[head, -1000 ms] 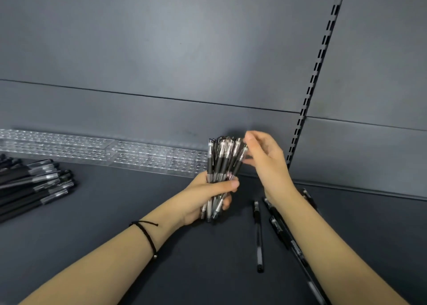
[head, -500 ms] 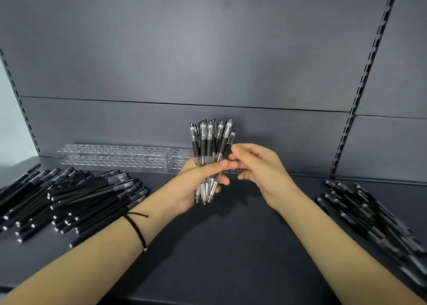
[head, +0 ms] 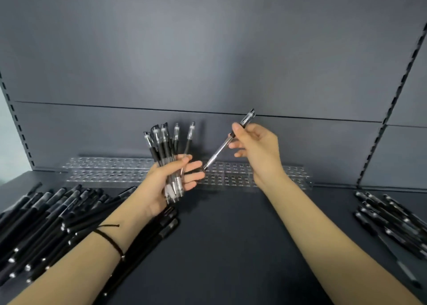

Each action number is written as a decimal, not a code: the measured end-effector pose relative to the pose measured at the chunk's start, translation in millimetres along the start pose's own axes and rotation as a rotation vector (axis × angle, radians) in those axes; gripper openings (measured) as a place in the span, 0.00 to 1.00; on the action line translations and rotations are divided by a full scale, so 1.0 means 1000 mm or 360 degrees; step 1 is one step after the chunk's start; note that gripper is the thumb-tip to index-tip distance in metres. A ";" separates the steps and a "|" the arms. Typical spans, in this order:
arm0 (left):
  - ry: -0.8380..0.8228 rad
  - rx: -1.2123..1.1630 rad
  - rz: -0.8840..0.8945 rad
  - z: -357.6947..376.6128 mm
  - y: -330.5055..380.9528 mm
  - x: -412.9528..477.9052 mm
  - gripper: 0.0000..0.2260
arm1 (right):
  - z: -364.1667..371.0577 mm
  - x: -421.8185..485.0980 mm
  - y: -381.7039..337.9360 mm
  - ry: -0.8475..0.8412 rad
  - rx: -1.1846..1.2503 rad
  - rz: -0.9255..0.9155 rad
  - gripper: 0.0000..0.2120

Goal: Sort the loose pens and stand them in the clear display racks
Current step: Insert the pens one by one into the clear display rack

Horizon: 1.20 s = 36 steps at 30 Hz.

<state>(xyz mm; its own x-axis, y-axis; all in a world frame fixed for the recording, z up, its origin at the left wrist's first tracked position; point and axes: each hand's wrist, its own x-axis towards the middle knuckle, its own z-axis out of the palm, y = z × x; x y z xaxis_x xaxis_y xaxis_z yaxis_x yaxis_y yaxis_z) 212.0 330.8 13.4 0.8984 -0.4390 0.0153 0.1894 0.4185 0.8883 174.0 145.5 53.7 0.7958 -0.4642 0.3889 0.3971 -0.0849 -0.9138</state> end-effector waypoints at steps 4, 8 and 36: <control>0.0178 -0.0282 -0.0037 -0.014 -0.001 0.009 0.05 | 0.013 0.028 0.005 -0.0061 -0.0362 -0.0241 0.09; 0.0234 -0.0270 -0.0016 -0.016 -0.002 0.014 0.04 | 0.035 0.040 0.020 -0.0076 -0.0461 -0.0304 0.11; 0.0164 -0.0174 0.0073 -0.019 -0.015 0.015 0.03 | 0.053 0.035 0.005 -0.0758 -0.0929 -0.0133 0.14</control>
<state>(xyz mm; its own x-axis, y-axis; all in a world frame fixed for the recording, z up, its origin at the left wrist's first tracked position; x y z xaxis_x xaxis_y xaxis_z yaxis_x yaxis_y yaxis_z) 230.3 332.6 -7.9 0.9418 -0.3361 0.0026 0.1842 0.5226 0.8324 227.9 175.6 69.0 0.9377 -0.0158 0.3470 0.2638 -0.6174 -0.7411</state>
